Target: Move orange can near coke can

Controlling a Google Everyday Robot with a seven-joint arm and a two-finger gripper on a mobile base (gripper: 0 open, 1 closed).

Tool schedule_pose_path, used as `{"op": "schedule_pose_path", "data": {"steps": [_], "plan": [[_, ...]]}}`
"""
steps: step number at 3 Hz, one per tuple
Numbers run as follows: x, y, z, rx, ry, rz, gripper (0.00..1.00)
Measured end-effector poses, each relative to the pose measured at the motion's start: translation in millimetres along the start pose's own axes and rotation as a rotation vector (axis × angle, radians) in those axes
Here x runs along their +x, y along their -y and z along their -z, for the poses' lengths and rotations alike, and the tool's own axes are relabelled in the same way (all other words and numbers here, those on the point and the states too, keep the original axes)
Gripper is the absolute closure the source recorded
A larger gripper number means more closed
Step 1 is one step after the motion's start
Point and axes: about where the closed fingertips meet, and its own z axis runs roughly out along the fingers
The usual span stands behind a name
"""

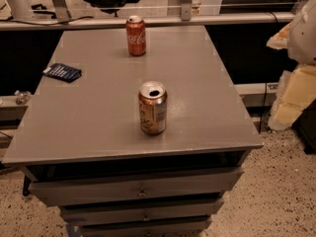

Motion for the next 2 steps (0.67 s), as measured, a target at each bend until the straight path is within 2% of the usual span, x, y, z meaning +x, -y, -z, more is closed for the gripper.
{"op": "schedule_pose_path", "data": {"steps": [2], "plan": [[-1.4,-0.3,-0.5,0.001,0.021,-0.007,0.0]]}}
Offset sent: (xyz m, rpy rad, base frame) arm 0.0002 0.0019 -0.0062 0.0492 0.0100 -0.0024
